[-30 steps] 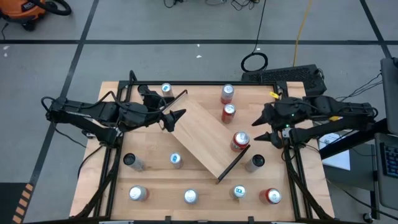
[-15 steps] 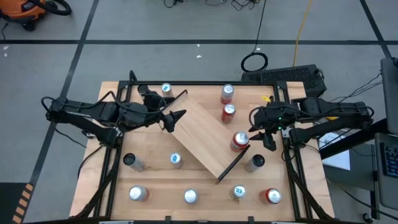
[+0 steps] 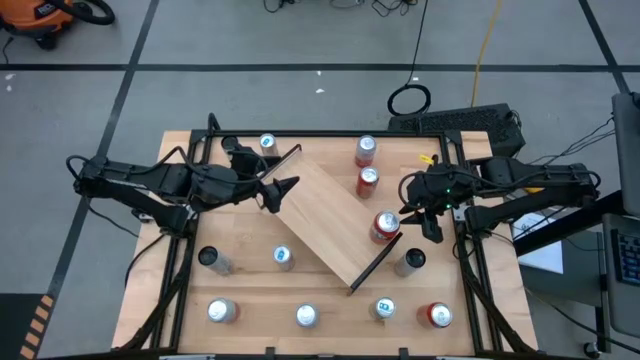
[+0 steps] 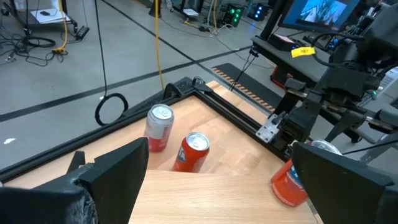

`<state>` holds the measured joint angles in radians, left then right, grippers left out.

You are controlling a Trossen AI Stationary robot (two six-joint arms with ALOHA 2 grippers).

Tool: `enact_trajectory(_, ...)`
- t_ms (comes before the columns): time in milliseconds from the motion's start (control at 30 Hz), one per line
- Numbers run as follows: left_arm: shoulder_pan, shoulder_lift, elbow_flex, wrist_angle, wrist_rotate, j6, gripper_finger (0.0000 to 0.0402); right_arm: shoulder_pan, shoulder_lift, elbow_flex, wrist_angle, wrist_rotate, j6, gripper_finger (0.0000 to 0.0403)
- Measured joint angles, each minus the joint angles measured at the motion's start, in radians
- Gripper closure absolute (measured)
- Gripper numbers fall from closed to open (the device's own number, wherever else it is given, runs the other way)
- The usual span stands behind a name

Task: Place canned beverage on shelf
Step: Put the top red soda can on the shelf, then put the top pink white soda can on the shelf

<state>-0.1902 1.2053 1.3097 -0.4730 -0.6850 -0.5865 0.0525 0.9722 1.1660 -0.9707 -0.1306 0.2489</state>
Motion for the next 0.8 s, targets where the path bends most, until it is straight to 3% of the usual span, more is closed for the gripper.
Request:
enact_trajectory(233,0.0,0.0,0.0,-0.019,0.004,-0.002,0.0004,0.0,-0.002,0.0,-0.013,0.0,0.01,0.0298)
enact_trajectory(600,0.0,0.0,0.0,-0.048,0.028,-0.011,0.0004,0.0,-0.032,0.0,-0.016,0.004,0.158,0.0298)
enact_trajectory(800,0.035,-0.008,0.0,-0.13,0.048,-0.216,0.0004,-0.001,-0.034,0.0,-0.017,0.07,0.399,0.0298)
